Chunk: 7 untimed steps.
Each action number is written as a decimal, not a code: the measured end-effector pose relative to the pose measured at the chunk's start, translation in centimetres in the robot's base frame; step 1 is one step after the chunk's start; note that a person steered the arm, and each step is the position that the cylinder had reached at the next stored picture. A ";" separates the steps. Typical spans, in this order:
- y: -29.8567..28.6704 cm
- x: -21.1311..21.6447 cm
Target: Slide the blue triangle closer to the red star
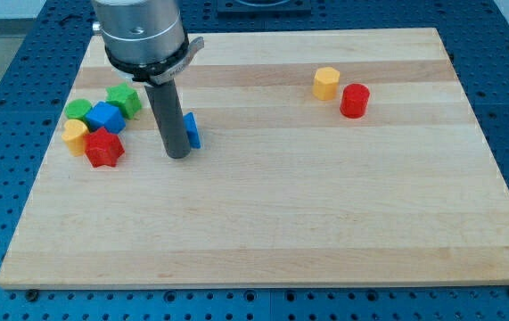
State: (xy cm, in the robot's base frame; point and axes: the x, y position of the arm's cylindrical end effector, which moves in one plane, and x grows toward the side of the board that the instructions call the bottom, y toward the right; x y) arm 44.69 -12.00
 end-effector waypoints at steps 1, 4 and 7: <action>1.9 2.2; 11.3 3.0; 4.0 -4.2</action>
State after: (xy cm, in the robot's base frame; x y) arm 40.47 -8.02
